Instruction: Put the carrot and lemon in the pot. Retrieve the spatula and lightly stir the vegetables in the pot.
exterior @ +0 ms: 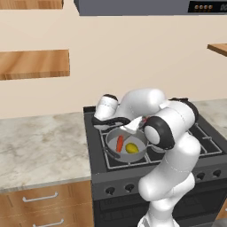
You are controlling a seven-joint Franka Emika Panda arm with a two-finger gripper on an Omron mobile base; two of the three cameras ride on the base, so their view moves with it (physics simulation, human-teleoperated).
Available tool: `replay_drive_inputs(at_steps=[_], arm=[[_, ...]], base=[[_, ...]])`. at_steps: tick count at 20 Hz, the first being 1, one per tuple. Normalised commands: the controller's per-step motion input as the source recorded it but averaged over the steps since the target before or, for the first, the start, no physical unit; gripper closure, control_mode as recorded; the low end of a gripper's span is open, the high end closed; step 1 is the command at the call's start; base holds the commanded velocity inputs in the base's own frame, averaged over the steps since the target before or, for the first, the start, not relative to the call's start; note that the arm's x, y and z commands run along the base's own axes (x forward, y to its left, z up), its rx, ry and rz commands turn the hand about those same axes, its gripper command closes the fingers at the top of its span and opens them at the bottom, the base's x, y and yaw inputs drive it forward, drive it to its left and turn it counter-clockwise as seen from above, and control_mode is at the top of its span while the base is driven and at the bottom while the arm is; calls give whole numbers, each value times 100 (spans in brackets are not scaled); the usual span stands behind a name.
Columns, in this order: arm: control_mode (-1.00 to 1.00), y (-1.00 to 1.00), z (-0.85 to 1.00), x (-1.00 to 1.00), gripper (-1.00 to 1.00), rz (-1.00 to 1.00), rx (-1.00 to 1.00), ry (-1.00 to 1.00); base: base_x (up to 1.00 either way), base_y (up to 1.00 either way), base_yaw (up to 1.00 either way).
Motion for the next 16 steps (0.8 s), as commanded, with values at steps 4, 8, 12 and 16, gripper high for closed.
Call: replay_drive_inputs(at_steps=[4, 8, 12, 16], arm=[[-100, 15, -8, -14, 100, 1, 0, 5], [-100, 34, 2, -15, 100, 7, 0, 7], [-100, 21, -17, 18, 100, 9, 0, 2], [-100, 17, -51, 37, 100, 1, 0, 0]], base=[[0, 0, 0], [0, 0, 0], [0, 0, 0], [0, 0, 0]])
